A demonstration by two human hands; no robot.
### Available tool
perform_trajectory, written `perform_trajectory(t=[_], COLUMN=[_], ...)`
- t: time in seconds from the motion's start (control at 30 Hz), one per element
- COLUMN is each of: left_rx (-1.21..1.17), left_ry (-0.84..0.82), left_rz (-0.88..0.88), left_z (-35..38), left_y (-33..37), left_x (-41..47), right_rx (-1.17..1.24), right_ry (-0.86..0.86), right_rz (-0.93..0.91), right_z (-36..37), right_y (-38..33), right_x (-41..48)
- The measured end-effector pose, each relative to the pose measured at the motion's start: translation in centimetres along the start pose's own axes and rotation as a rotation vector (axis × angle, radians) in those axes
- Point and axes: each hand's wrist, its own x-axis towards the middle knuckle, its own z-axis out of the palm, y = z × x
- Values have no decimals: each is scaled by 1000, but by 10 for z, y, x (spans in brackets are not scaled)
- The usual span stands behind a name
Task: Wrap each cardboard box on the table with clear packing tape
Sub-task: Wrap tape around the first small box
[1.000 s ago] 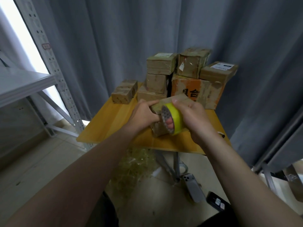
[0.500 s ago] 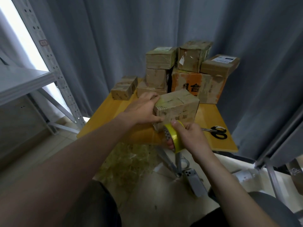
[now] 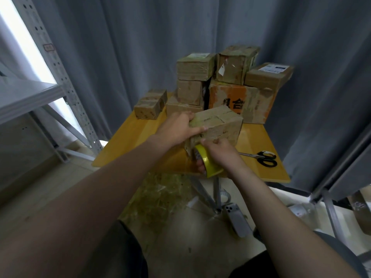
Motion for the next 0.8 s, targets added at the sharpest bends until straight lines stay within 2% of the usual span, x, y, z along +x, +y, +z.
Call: perform_trajectory(t=[0.1, 0.3, 0.4, 0.5, 0.57, 0.7, 0.8], left_rx=[53, -35, -142, -361, -496, -760, -729], left_ry=[23, 5, 81, 68, 12, -108, -144], left_rz=[59, 63, 52, -68, -179, -390, -521], left_z=[10, 11, 13, 3, -6, -10, 1], left_y=[-3, -5, -6, -14, -21, -44, -61], left_x=[-2, -3, -6, -10, -10, -16, -26], right_rx=[-12, -7, 51, 26, -54, 167, 139], right_ry=[-13, -18, -25, 48, 119, -6, -29], right_rz=[13, -15, -51, -117, -249, -399, -500], right_z=[3, 2, 2, -2, -6, -3, 18], right_y=[-7, -6, 1, 1, -4, -23, -19], right_x=[6, 6, 4, -2, -1, 0, 8])
